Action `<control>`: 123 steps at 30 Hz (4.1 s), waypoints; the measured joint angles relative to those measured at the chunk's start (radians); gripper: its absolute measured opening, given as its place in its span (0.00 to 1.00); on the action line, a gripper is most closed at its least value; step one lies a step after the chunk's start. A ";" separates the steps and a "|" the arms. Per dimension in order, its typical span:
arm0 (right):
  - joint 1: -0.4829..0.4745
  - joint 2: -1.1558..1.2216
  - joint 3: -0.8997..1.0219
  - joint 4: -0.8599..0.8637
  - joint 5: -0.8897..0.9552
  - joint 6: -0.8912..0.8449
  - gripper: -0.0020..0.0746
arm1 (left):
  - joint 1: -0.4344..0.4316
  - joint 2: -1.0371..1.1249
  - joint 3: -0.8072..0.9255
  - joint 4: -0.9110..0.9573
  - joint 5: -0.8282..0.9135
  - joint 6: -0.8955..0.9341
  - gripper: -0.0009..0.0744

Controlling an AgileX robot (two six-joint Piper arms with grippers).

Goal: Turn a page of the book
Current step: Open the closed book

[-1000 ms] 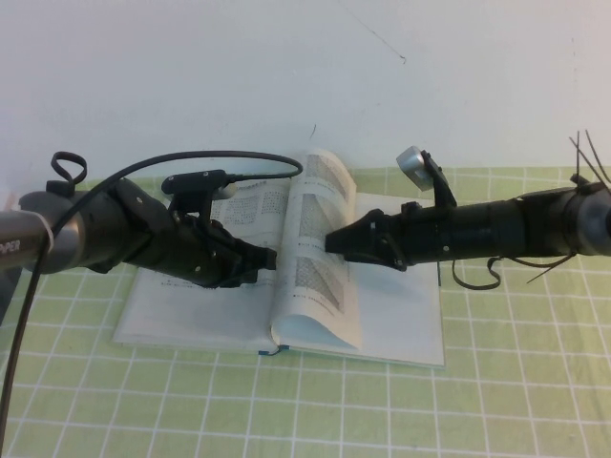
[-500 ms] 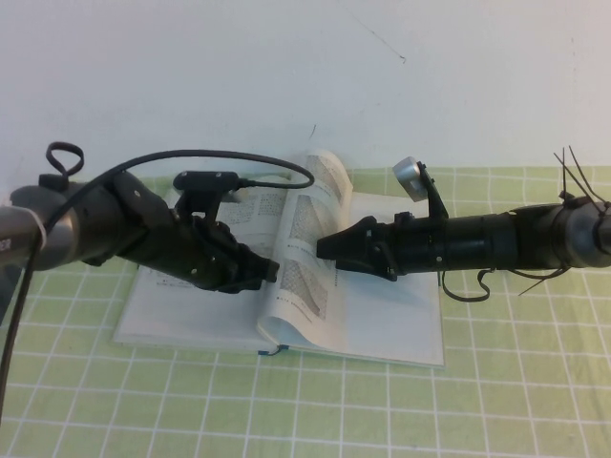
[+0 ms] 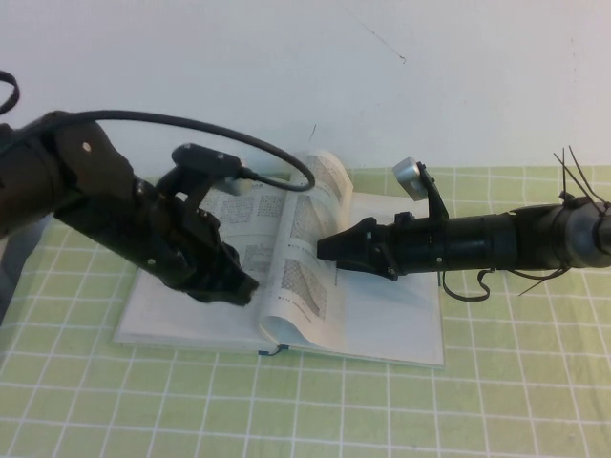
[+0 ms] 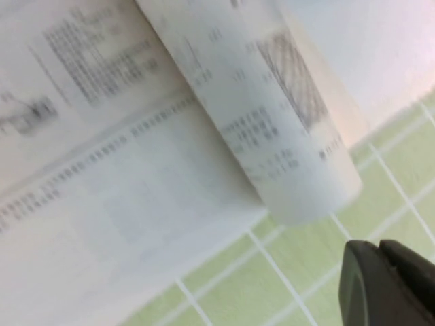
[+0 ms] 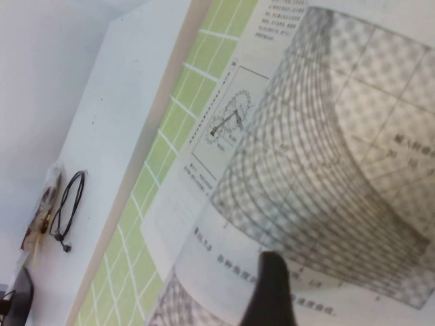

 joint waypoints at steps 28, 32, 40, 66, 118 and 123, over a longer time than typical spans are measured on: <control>0.000 0.000 0.000 0.000 -0.008 -0.002 0.72 | -0.201 0.115 0.133 0.145 -0.334 -0.198 0.01; 0.000 0.000 0.000 0.000 -0.008 -0.002 0.72 | -0.201 0.135 0.133 0.145 -0.349 -0.201 0.01; 0.000 0.000 0.000 0.002 -0.004 -0.003 0.72 | -0.202 0.137 0.134 0.145 -0.407 -0.224 0.01; -0.139 -0.039 0.000 -0.210 0.212 0.115 0.06 | -0.204 0.012 0.136 0.191 -0.489 -0.396 0.01; 0.042 -0.602 -0.185 -1.648 -0.175 0.803 0.03 | -0.019 -0.463 0.140 0.632 -0.506 -0.801 0.01; 0.042 -0.740 -0.182 -1.878 -0.117 0.977 0.03 | -0.019 -0.645 0.152 0.652 -0.492 -0.776 0.01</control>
